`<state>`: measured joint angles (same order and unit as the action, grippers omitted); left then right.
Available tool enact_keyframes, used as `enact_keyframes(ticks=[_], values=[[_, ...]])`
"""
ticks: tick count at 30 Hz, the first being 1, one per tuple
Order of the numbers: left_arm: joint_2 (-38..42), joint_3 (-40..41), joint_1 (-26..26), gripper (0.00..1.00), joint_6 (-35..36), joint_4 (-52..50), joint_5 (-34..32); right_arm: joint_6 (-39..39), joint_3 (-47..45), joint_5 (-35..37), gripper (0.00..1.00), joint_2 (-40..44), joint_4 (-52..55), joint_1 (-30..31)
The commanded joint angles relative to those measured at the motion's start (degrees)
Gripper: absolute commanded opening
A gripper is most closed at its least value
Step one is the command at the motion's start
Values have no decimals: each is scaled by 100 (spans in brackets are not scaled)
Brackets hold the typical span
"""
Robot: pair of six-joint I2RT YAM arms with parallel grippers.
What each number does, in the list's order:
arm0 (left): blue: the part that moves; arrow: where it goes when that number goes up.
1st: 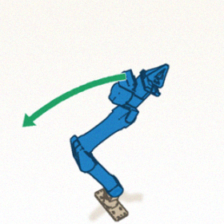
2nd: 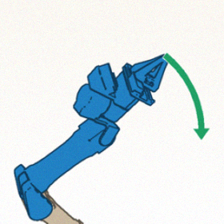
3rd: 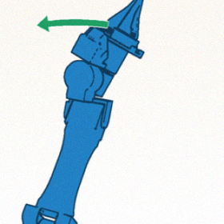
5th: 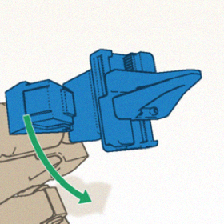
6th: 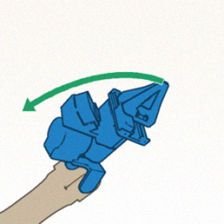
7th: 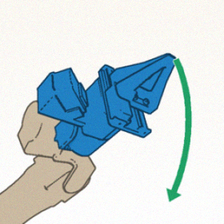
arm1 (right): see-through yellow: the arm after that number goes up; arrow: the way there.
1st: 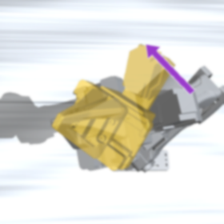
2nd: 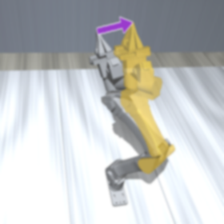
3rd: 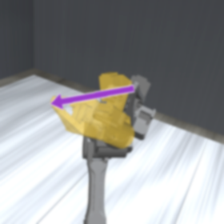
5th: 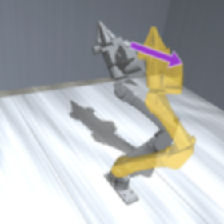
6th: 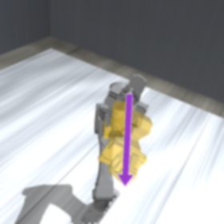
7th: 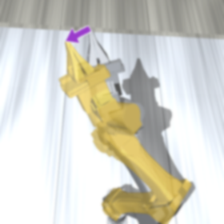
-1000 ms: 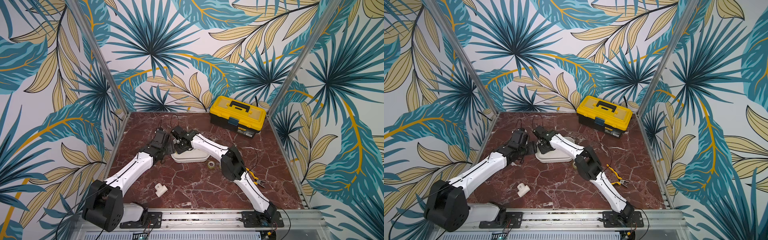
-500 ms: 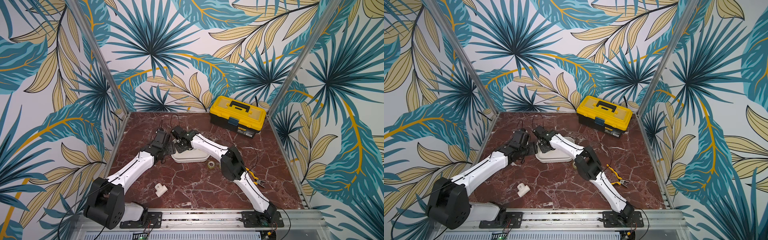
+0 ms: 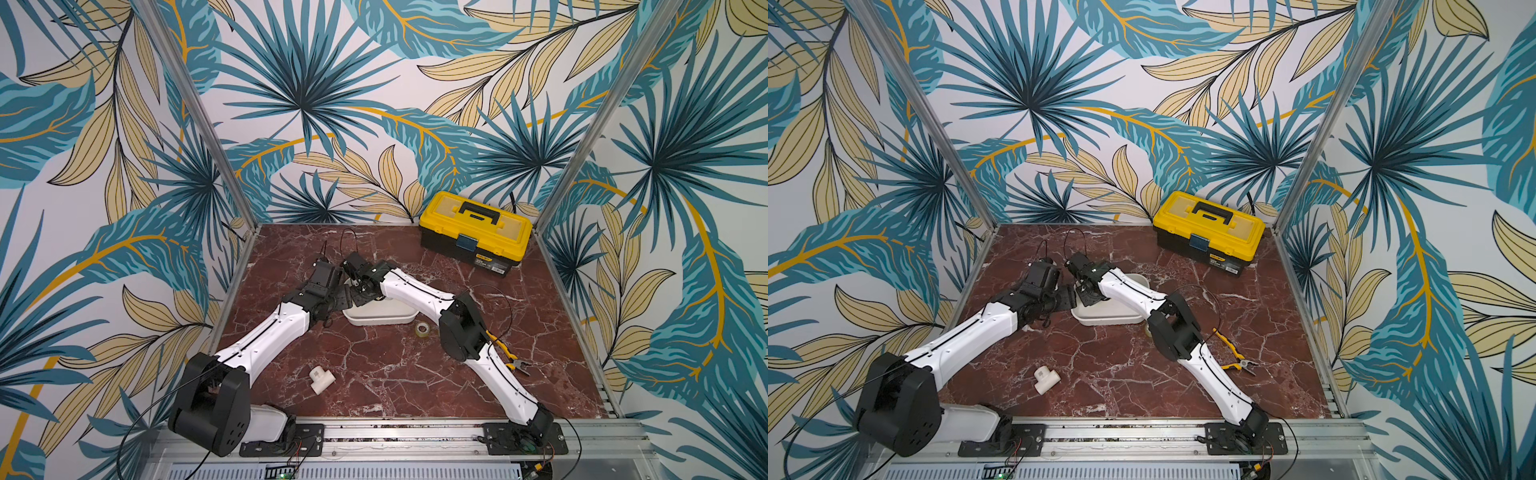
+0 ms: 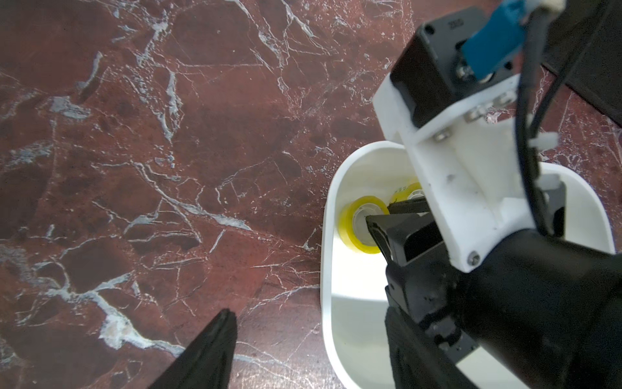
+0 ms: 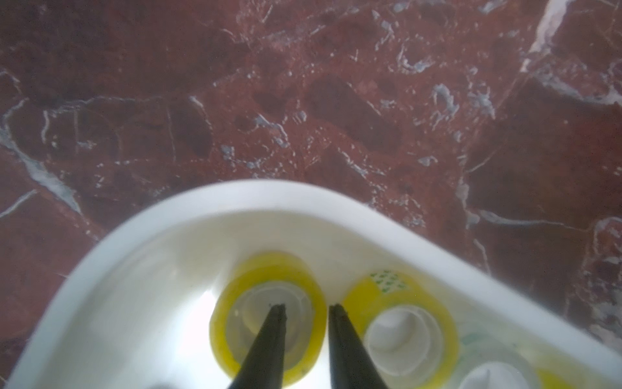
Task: Put the transparent tape into the storage box
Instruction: Place the tape in the storage box, then pick up the tape at the center of the board.
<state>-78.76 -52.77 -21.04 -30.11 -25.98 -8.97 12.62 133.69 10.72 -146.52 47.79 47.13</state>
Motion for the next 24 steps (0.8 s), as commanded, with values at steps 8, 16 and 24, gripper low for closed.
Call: enact_keyframes(ticks=[8,16,24], values=[[-13,-35,-67,75,-64,64,-18,-76,127,72,32,24,-181,19],[59,-21,-111,75,-70,127,-61,-80,27,85,35,376,-218,19],[159,4,-126,75,-39,259,-31,48,-529,8,42,1022,-216,-68]])
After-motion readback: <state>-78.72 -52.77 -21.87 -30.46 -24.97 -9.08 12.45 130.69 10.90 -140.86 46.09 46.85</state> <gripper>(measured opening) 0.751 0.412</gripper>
